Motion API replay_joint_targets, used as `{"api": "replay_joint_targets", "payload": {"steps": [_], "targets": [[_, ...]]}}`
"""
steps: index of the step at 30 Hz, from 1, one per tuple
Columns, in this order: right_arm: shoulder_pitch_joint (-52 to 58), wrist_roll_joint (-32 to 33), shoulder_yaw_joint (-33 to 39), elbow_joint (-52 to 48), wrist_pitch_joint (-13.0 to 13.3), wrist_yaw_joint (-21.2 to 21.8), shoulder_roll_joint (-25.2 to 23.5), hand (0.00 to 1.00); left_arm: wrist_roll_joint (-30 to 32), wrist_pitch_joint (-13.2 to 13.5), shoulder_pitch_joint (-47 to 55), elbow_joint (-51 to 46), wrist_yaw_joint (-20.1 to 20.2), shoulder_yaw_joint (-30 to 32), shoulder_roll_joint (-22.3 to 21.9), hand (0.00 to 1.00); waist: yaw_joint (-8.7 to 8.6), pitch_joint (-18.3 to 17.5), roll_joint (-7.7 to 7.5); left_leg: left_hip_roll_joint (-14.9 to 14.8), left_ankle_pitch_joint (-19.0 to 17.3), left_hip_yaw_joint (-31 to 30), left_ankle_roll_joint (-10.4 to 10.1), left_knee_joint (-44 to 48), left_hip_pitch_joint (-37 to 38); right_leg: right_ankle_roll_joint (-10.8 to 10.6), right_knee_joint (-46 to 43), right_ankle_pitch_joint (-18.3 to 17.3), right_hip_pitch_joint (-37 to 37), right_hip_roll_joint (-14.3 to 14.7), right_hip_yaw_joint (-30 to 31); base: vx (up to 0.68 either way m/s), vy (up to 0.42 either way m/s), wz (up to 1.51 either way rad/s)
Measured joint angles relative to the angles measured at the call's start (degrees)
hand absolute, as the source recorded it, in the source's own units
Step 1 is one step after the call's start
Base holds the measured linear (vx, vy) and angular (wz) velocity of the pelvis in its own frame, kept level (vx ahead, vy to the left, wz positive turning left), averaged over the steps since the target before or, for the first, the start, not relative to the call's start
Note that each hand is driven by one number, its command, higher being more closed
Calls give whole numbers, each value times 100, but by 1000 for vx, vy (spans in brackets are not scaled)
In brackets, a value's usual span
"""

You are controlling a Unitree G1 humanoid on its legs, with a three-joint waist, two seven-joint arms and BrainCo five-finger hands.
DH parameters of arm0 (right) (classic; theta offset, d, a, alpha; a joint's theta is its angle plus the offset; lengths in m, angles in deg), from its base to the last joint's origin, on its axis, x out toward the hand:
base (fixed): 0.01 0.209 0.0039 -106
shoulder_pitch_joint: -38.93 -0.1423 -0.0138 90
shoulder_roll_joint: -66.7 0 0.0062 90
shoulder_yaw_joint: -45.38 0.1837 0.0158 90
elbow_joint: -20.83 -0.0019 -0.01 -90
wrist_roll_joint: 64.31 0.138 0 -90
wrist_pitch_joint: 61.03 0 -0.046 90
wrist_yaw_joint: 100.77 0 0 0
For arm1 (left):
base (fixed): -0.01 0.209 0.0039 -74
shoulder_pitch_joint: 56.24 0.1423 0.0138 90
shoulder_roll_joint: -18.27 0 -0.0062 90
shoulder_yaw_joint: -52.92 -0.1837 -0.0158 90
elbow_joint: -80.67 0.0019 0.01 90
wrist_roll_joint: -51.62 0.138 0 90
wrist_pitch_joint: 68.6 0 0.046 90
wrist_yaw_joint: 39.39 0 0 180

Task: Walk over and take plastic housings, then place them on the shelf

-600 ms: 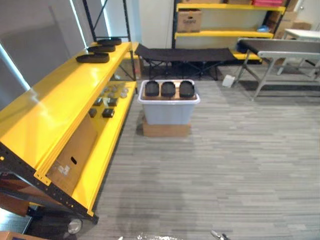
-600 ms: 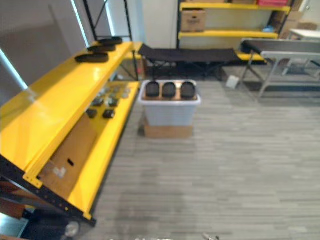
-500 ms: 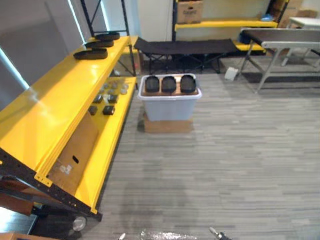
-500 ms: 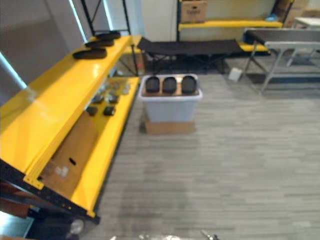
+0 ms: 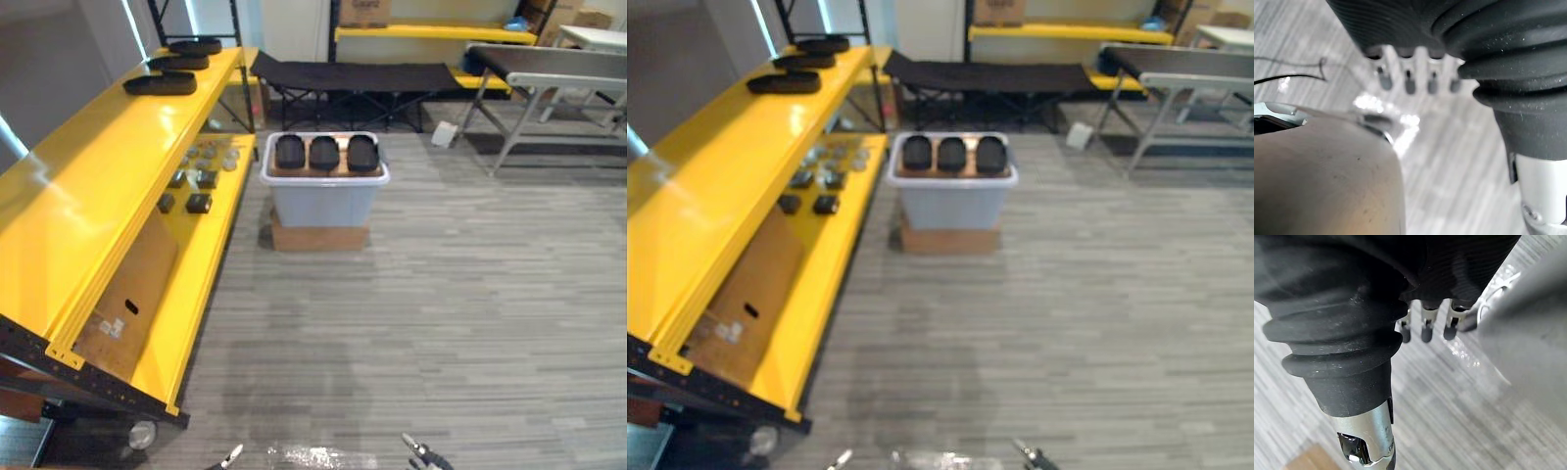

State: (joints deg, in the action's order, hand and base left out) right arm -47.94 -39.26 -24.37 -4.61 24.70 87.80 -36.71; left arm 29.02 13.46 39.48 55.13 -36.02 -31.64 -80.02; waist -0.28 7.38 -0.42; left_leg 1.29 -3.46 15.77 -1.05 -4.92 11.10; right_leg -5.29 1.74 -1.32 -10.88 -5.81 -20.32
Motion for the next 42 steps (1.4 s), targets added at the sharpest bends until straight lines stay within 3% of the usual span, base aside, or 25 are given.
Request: {"api": "replay_joint_targets", "payload": {"steps": [12, 22, 38, 40, 42], "targets": [[-8, 0, -13, 43, 4, 0, -11, 0, 11, 39, 16, 1, -41, -5, 6, 0, -41, 7, -12, 1, 29, 2, -3, -11, 1, -12, 14, -8, -6, -1, -30, -40, -6, 0], [21, -136, -21, 181, 10, 7, -22, 0, 7, 214, 17, -9, -92, -174, 95, 0, -52, 99, -141, 25, 28, 3, -4, -8, 90, -23, 75, 9, -125, -10, -66, -7, 0, 1], [81, -118, -24, 169, 314, 6, -45, 0, 75, 432, 16, -27, -104, -199, 100, 0, -46, 251, -187, 145, 42, -139, 44, -20, 50, -60, 37, -19, -107, -127, -220, -33, 6, 5], [128, -107, -13, 65, 332, -5, -46, 0, 170, 419, -8, -29, -109, -234, 99, 0, -58, 252, -184, 186, -70, -138, 212, -17, -31, -260, -432, -297, 100, -284, -331, 19, 66, 33], [276, -5, -1, -83, 406, -105, 30, 0, 366, 414, -31, -35, -227, -424, 79, 0, -67, 290, -91, 140, -140, -93, 378, -10, 9, -418, -1911, -476, 674, -579, -286, 85, 121, 29]]}}
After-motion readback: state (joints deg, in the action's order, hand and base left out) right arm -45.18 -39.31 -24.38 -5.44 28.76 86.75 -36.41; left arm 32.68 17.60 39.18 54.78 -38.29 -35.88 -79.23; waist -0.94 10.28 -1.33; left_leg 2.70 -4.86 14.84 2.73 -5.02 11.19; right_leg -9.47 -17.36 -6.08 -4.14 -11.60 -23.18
